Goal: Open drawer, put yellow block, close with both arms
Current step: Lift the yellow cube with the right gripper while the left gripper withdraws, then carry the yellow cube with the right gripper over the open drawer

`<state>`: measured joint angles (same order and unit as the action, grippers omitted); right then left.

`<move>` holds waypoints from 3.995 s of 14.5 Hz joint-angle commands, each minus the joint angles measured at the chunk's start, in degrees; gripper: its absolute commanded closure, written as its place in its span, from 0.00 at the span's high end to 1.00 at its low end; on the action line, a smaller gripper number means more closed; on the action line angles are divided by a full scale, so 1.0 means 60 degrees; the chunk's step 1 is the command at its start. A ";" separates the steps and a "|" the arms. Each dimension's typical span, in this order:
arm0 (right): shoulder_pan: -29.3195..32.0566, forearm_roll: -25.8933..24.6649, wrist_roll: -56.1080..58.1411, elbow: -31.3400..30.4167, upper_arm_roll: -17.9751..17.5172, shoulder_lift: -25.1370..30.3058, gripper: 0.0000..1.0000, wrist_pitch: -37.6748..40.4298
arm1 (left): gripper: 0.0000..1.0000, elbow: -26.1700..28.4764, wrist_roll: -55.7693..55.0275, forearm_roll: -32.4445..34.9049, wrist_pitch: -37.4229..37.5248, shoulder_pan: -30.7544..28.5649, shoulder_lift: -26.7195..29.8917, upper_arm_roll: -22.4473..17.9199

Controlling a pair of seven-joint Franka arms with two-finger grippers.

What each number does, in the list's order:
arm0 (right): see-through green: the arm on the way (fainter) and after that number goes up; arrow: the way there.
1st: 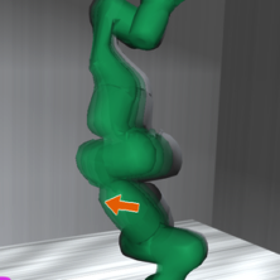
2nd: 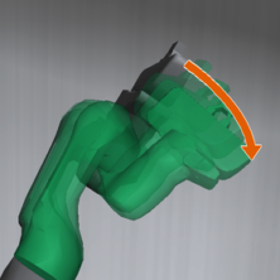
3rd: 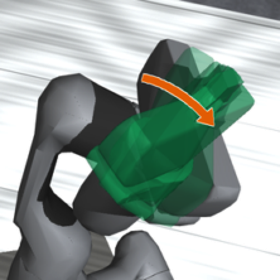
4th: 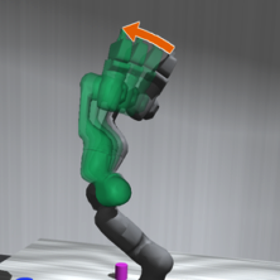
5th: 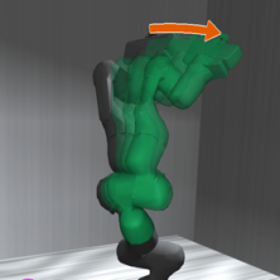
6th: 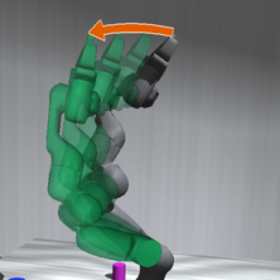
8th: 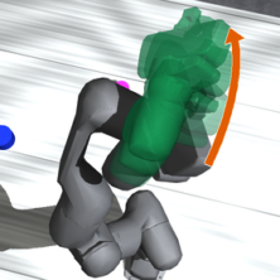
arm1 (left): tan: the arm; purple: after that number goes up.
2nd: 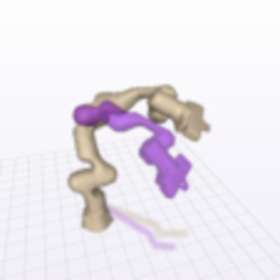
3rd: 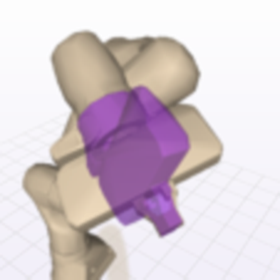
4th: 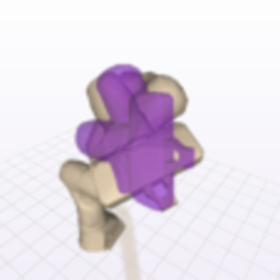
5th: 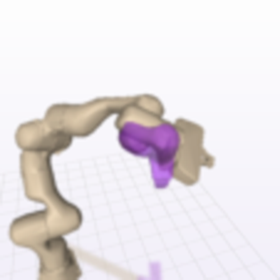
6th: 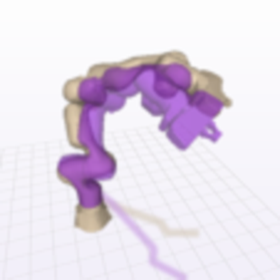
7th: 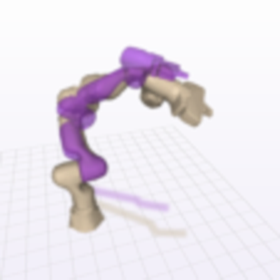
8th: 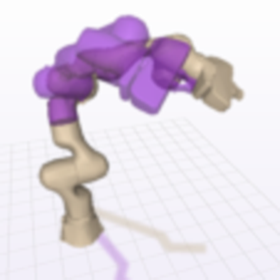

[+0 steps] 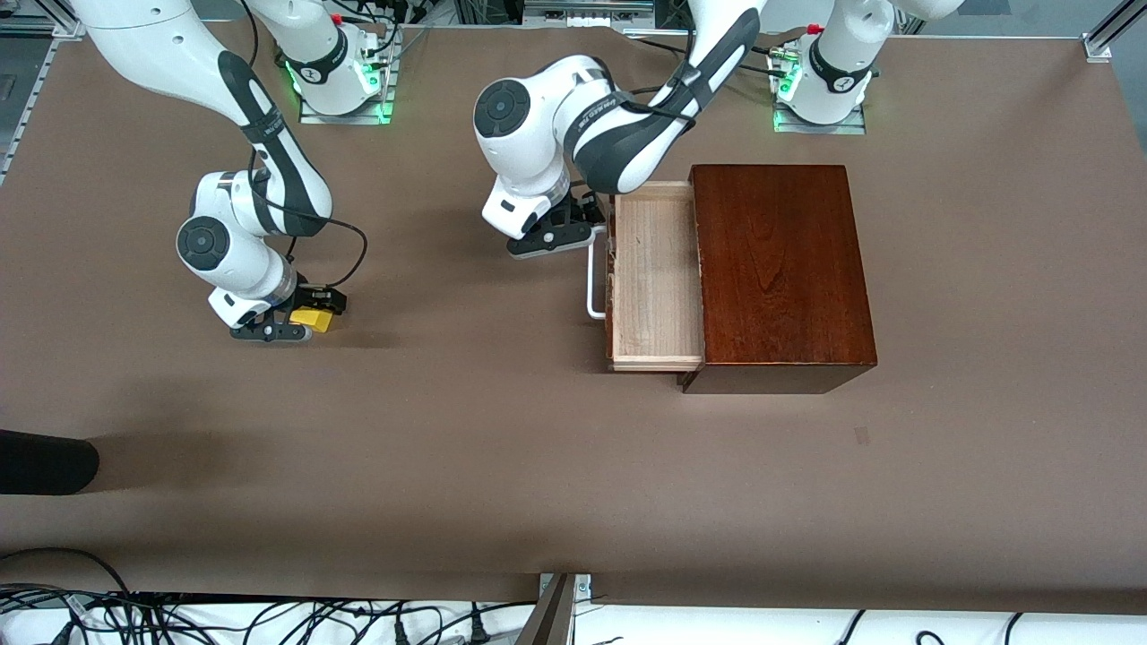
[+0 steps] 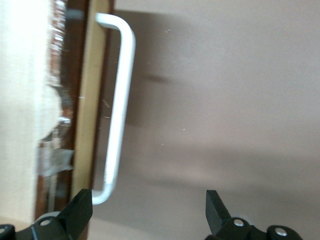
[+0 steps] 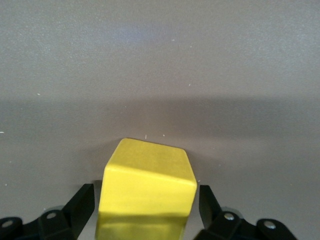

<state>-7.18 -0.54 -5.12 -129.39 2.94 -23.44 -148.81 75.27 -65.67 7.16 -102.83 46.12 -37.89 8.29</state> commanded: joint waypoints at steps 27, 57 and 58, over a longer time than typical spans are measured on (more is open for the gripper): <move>-0.3531 0.0852 -0.5894 0.8701 -0.0123 -0.0427 0.00 0.8161 | 1.00 0.3024 0.9448 -0.1502 0.3971 -0.5930 0.6871 -0.1657; -0.7387 0.0955 -2.2376 1.1750 0.0038 -0.3446 0.00 0.5173 | 1.00 0.2147 0.9406 -0.1414 0.3690 -0.6076 0.6228 -0.1615; -0.7387 0.0955 -2.2728 1.1750 0.0038 -0.3504 0.00 0.5072 | 1.00 0.2147 0.9406 -0.1443 0.3690 -0.6061 0.6228 -0.1615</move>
<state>-51.59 4.72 -136.17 -61.29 3.20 -42.71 -117.89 90.03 -9.62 -0.41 -81.07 9.72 0.42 -1.24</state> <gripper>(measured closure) 0.445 0.000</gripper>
